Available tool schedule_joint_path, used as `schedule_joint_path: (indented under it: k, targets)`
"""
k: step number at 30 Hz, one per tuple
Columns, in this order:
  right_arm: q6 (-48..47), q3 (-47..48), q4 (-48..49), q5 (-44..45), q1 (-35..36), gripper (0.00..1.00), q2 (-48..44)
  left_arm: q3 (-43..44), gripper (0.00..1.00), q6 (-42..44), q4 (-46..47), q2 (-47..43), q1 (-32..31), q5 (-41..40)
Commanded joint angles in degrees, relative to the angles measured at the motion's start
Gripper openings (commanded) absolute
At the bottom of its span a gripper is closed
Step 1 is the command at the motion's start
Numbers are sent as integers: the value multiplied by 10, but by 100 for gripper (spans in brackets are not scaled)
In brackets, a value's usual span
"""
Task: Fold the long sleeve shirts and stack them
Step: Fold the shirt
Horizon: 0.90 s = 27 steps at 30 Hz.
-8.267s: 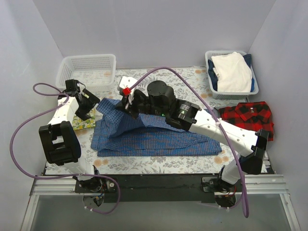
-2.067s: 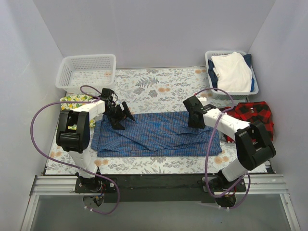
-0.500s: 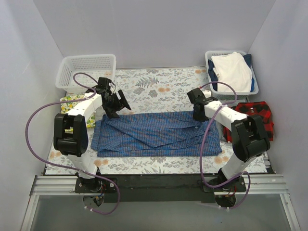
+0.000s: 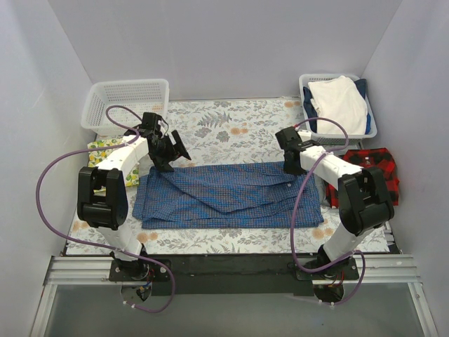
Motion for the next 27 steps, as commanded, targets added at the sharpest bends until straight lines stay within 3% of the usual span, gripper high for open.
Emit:
schedule_joint_path:
  k: [1, 9, 23, 27]
  targets:
    - [6, 10, 18, 22, -5, 1, -21, -16, 79, 6, 5, -22, 1, 0]
    - [-25, -33, 123, -61, -5, 1, -108, -59, 79, 7, 14, -23, 2, -6]
    - [-57, -19, 170, -141, -4, 1, -95, -127, 79, 12, 16, -46, 1, -49]
    - [-41, -18, 139, -139, -4, 4, -70, -127, 79, 15, 11, -53, 2, -66]
